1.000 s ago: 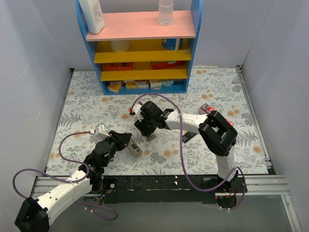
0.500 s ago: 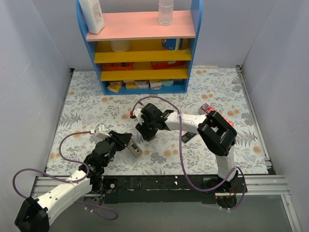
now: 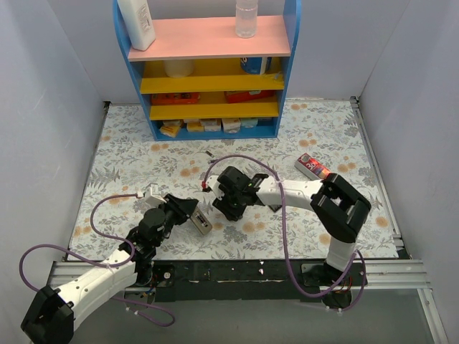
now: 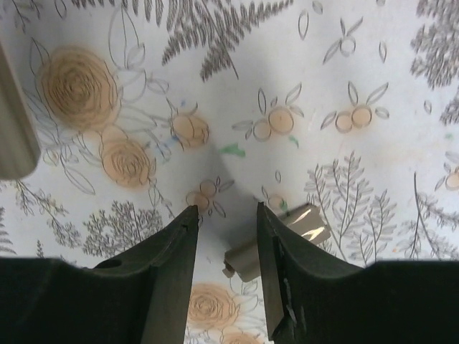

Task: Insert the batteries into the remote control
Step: Pick up the battery cover at the center of the board.

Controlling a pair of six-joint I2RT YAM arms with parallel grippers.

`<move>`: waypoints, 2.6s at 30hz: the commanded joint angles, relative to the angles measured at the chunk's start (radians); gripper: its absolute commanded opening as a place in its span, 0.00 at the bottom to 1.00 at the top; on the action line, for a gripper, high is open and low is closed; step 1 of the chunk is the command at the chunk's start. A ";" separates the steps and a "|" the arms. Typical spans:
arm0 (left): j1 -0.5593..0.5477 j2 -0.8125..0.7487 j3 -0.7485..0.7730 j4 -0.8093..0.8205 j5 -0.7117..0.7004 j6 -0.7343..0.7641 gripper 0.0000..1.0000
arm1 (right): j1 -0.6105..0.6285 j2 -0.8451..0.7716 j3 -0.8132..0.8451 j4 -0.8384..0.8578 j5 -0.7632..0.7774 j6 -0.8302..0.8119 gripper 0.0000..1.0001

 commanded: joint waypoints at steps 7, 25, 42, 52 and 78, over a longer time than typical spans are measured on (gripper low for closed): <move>-0.002 0.057 -0.033 0.099 0.036 -0.020 0.00 | 0.004 -0.262 -0.108 -0.028 0.090 0.134 0.51; -0.002 0.094 -0.050 0.171 0.081 -0.043 0.00 | 0.004 -0.309 -0.238 0.057 0.255 0.496 0.66; -0.002 0.091 -0.064 0.197 0.096 -0.052 0.00 | 0.059 -0.172 -0.235 0.035 0.386 0.534 0.57; -0.002 0.128 -0.065 0.239 0.114 -0.061 0.00 | 0.064 -0.152 -0.225 0.017 0.462 0.545 0.47; -0.002 0.445 -0.076 0.705 0.271 -0.017 0.00 | 0.222 -0.509 -0.185 0.002 0.403 0.356 0.22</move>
